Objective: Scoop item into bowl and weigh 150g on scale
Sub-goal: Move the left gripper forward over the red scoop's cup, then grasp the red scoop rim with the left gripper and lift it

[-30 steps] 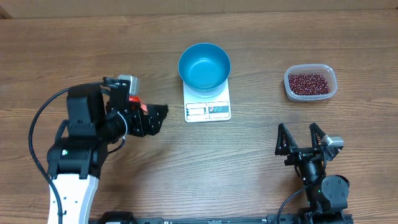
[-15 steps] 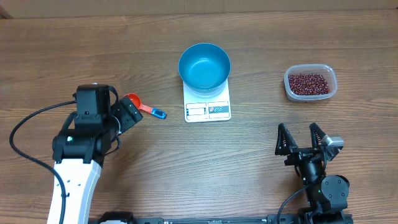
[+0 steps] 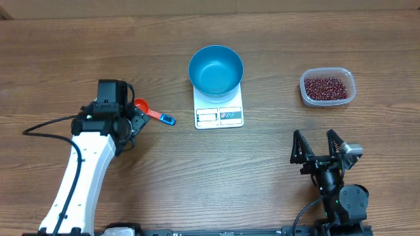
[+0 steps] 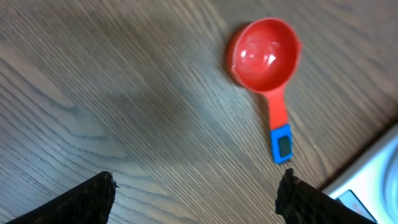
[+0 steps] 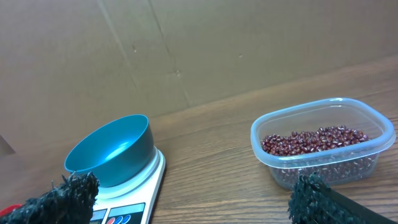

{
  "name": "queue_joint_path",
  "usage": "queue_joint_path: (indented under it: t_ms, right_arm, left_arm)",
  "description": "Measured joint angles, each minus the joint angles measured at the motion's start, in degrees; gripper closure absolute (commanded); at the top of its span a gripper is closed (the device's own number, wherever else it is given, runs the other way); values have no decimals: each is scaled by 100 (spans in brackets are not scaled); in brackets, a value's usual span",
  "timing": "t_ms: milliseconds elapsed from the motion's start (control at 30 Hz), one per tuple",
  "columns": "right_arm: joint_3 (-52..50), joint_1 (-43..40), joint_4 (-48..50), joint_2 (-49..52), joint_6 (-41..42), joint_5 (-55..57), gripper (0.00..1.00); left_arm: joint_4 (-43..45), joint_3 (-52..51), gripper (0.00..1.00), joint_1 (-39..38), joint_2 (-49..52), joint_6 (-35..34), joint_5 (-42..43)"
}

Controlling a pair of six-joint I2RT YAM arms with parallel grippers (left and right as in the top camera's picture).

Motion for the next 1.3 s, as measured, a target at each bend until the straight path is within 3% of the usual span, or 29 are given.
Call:
queue_joint_path:
  t_ms: [533, 1167, 1267, 1300]
  right_arm:
    - [-2, -2, 2, 0, 0, 0, 0]
    - [-2, 0, 0, 0, 2, 0, 0]
    - [0, 0, 0, 0, 2, 2, 0]
    - [-2, 0, -2, 0, 0, 0, 0]
  left_arm:
    - [337, 0, 21, 369, 656, -315, -31]
    - [2149, 0, 40, 369, 2055, -544, -9]
    - [2465, 0, 49, 369, 2282, -553, 81]
    - [2546, 0, 63, 369, 2358, -562, 114]
